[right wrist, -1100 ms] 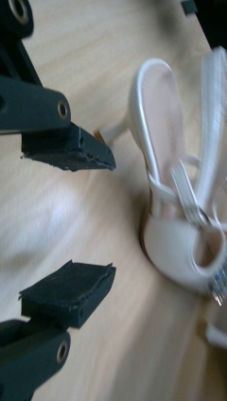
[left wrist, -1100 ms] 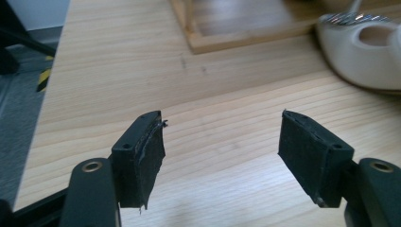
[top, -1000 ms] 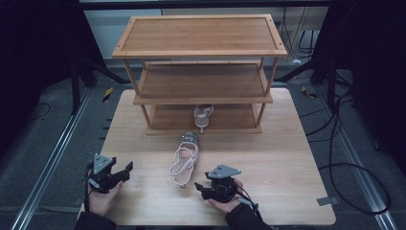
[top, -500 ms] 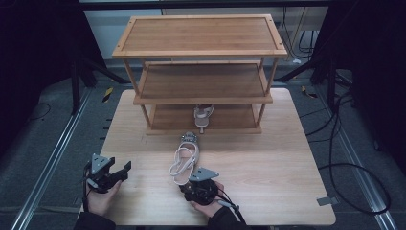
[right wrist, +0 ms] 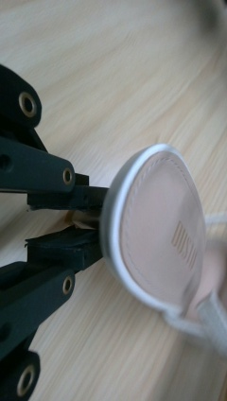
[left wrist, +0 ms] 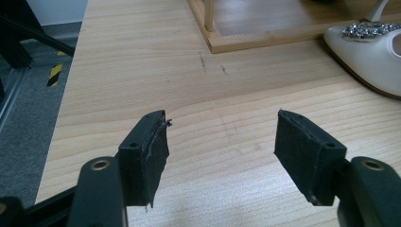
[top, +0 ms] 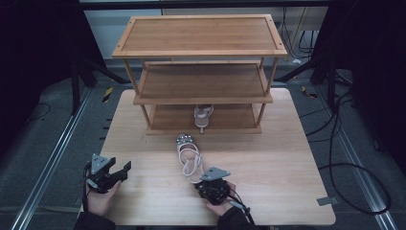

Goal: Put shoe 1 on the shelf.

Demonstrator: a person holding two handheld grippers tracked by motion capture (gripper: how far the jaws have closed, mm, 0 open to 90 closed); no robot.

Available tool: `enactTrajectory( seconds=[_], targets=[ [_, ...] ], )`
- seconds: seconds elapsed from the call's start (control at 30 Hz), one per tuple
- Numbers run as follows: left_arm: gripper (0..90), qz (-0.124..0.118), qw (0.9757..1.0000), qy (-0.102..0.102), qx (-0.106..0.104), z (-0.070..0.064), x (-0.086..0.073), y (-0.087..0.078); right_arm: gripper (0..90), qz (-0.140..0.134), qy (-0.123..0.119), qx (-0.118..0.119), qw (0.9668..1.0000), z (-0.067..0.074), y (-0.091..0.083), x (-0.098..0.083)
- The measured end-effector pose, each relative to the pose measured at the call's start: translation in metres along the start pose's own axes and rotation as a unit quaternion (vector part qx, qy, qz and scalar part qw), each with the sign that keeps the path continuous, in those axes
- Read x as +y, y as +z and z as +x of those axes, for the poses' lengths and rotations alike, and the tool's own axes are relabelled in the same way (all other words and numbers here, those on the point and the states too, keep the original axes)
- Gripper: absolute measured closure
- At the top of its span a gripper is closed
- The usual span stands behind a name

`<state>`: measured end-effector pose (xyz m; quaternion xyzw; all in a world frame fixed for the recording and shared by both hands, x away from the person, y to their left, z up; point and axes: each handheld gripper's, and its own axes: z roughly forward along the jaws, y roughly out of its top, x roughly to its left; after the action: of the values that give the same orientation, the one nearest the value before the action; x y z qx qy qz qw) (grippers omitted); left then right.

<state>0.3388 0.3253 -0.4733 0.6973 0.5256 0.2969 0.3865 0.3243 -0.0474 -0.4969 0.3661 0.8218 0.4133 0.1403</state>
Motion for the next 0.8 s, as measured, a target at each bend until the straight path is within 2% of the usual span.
enactTrajectory(
  seconds=[0.03,0.07,0.13,0.2,0.3,0.33,0.37,0.43,0.53,0.63,0.8],
  targets=[
    [34.1,0.0,1.0,0.0,0.0,0.0,0.0,0.0,79.6,-0.002,0.006,-0.011,0.9999,-0.009,-0.005,-0.003],
    [34.2,0.0,1.0,0.0,0.0,0.0,0.0,0.0,79.6,-0.002,0.006,-0.011,0.9999,-0.009,-0.005,-0.003],
    [34.2,0.0,1.0,0.001,-0.002,0.0,0.0,0.0,79.5,-0.003,0.027,-0.025,0.9993,-0.027,-0.012,-0.008],
    [34.2,-0.001,1.0,0.001,-0.004,-0.001,0.0,0.001,80.0,-0.01,0.039,-0.028,0.9988,-0.04,-0.017,-0.012],
    [34.3,-0.002,1.0,0.002,-0.006,0.0,0.0,0.0,76.9,-0.02,0.044,-0.024,0.9986,-0.049,-0.02,-0.013],
    [34.3,-0.002,1.0,0.001,-0.008,0.0,0.0,0.0,73.2,-0.025,0.045,-0.021,0.9984,-0.049,-0.022,-0.013],
    [34.3,-0.003,0.9999,0.0,-0.01,0.0,-0.001,0.0,61.6,-0.038,0.036,-0.019,0.9984,-0.049,-0.028,-0.012],
    [34.3,-0.002,0.9999,0.001,-0.01,0.001,-0.001,0.0,45.6,-0.05,0.03,-0.016,0.9982,-0.047,-0.033,-0.01],
    [34.3,-0.001,1.0,-0.001,-0.01,0.002,-0.001,0.001,28.7,-0.058,0.012,-0.025,0.9979,-0.044,-0.031,-0.003],
    [34.4,-0.001,0.9999,-0.001,-0.01,0.002,-0.001,0.0,23.6,-0.06,0.002,-0.027,0.9978,-0.044,-0.016,0.006],
    [34.5,0.0,0.9999,0.0,-0.012,0.002,-0.001,0.002,22.8,-0.047,-0.012,-0.036,0.9982,-0.045,0.008,0.017]
  ],
)
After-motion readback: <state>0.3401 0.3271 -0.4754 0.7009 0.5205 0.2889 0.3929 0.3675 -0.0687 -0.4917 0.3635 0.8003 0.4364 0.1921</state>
